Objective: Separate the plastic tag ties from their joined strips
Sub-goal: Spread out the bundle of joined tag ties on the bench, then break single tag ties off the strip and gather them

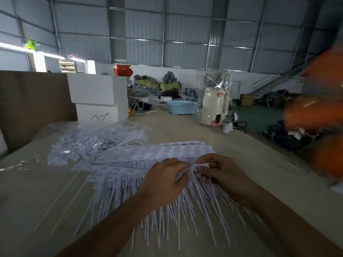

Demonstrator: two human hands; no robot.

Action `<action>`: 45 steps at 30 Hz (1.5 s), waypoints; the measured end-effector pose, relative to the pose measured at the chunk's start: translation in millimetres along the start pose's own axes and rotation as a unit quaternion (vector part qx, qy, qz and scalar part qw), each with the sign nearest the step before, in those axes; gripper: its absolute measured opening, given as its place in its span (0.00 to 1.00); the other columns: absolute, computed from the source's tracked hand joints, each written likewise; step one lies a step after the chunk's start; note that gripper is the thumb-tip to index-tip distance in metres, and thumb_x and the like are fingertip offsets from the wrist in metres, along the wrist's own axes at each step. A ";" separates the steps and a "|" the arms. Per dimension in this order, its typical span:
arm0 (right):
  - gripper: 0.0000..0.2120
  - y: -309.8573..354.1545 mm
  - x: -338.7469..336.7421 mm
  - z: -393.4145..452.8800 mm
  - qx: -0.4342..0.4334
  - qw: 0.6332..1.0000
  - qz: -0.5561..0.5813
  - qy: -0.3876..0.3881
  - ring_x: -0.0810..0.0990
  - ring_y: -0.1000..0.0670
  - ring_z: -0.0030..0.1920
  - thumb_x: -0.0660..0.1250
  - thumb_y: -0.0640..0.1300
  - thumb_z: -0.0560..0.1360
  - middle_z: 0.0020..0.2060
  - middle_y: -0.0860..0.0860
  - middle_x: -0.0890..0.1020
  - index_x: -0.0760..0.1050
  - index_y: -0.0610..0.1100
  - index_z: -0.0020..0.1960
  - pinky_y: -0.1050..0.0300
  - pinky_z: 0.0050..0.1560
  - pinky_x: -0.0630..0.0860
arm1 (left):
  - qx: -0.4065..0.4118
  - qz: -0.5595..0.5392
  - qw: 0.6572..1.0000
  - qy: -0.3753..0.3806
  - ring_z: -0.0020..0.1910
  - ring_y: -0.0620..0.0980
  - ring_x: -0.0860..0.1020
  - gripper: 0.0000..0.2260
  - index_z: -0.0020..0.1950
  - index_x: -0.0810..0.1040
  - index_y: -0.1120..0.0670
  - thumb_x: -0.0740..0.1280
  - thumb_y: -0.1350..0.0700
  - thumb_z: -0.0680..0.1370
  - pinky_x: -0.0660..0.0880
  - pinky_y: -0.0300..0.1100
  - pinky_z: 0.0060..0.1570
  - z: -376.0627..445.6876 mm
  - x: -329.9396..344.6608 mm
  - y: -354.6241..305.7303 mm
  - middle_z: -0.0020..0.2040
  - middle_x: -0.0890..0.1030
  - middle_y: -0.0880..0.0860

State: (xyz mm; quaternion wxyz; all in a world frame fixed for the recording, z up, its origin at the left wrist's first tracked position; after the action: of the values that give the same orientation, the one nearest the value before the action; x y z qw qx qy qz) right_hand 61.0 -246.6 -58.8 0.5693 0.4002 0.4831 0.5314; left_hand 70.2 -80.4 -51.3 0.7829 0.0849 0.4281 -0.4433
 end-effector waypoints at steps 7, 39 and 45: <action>0.12 -3.5 9.7 -7.5 0.075 0.995 0.024 0.062 0.82 0.48 0.37 0.68 0.47 0.78 0.46 0.41 0.86 0.81 0.39 0.54 0.59 0.38 0.79 | 0.023 0.103 0.992 -0.072 0.50 0.53 0.77 0.12 0.60 0.82 0.52 0.71 0.54 0.77 0.74 0.49 0.47 -1.9 -27.0 -16.2 0.49 0.80 0.50; 0.07 34.5 23.9 -18.3 -0.198 0.939 -0.281 0.005 0.82 0.51 0.27 0.63 0.41 0.82 0.36 0.50 0.85 0.76 0.42 0.58 0.62 0.33 0.77 | 0.037 0.166 0.983 -0.065 0.41 0.51 0.78 0.06 0.50 0.80 0.50 0.71 0.57 0.75 0.74 0.43 0.34 -6.8 -31.5 -14.0 0.43 0.80 0.47; 0.06 46.8 29.7 -26.0 -0.277 0.892 -0.357 -0.013 0.80 0.54 0.27 0.61 0.40 0.83 0.35 0.54 0.82 0.77 0.42 0.53 0.59 0.32 0.78 | 0.017 0.133 0.989 -0.060 0.41 0.51 0.78 0.07 0.49 0.80 0.49 0.71 0.59 0.74 0.72 0.41 0.34 -8.4 -31.3 -12.8 0.42 0.81 0.46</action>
State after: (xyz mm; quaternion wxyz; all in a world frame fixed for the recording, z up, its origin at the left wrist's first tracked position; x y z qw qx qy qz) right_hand 24.5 -213.3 -22.7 0.8145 0.0335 0.4197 0.3992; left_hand 47.8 -64.3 -30.0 0.8579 0.1278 0.3573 -0.3464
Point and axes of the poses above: each hand's wrist, its own z-axis towards the middle knuckle, its own x-axis out of the palm, y = z × x, the point moved 7 cm from there along z, towards the middle knuckle
